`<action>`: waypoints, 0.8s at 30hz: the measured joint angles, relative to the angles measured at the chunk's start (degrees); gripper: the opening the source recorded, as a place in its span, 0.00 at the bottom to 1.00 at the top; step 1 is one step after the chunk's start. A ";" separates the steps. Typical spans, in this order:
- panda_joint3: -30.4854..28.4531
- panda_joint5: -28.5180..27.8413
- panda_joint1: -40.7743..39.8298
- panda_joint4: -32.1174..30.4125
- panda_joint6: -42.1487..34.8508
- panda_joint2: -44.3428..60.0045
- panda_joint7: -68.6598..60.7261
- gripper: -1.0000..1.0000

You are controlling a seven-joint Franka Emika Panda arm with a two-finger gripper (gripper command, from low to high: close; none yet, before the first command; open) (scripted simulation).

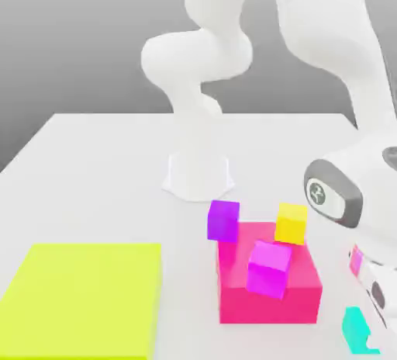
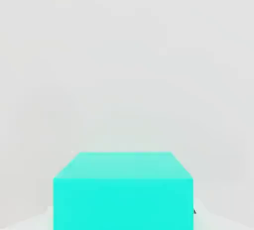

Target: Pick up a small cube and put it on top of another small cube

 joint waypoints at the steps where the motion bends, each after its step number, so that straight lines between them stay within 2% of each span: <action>1: 0.19 0.23 -0.14 -0.38 -1.37 -1.75 -0.18 0.00; 4: 0.67 1.32 -0.77 -2.05 -5.61 -7.70 -0.81 0.00; 13: -1.54 5.18 -5.03 -13.67 -12.63 -26.27 -0.20 0.00; 24: -4.09 4.84 -9.98 -28.34 -20.66 -48.96 4.18 0.00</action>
